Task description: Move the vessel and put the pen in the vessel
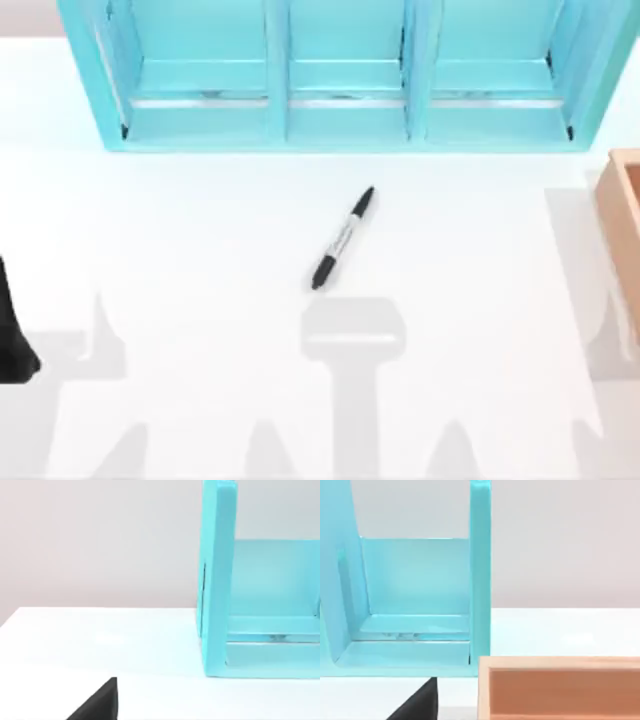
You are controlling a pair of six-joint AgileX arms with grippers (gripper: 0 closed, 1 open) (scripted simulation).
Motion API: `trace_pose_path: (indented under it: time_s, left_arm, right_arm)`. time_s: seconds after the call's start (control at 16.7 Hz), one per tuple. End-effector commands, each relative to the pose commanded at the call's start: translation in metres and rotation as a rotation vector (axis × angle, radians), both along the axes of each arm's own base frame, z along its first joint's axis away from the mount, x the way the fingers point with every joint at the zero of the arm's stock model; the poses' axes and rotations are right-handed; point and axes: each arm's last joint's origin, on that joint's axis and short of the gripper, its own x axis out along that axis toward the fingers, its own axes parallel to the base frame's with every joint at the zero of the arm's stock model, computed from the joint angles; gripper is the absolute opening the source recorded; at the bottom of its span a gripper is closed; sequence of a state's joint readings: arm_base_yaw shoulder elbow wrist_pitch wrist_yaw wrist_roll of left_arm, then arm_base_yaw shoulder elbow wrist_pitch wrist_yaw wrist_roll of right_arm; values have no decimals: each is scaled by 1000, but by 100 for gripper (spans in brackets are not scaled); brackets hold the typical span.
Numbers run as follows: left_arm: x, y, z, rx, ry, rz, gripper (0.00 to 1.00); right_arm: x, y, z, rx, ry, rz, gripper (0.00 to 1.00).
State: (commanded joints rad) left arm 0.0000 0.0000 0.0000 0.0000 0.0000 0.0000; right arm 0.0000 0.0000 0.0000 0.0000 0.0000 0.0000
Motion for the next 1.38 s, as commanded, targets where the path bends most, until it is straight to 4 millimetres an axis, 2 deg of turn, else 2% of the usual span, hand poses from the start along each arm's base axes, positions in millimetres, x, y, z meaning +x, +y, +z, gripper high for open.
trace_pose_path:
  time_s: [0.18, 0.3, 0.48, 0.66, 0.84, 1.02, 1.2, 1.38]
  left_arm:
    - [0, 0, 0, 0, 0, 0, 100]
    - [0, 0, 0, 0, 0, 0, 100]
    - [0, 0, 0, 0, 0, 0, 100]
    - [0, 0, 0, 0, 0, 0, 100]
    - [0, 0, 0, 0, 0, 0, 100]
    - [0, 0, 0, 0, 0, 0, 100]
    - [0, 0, 0, 0, 0, 0, 100]
    - [0, 0, 0, 0, 0, 0, 100]
  right_arm:
    - [0, 0, 2, -3, 9, -3, 100]
    - [0, -2, 11, -15, 55, -16, 100]
    - [5, -6, 35, -45, 195, -49, 100]
    - [21, -13, 66, -77, 404, -84, 100]
    - [51, -25, 95, -97, 653, -109, 100]
    - [93, -44, 113, -97, 915, -113, 100]
    - [137, -68, 117, -75, 1158, -98, 100]
    - [174, -93, 108, -40, 1359, -67, 100]
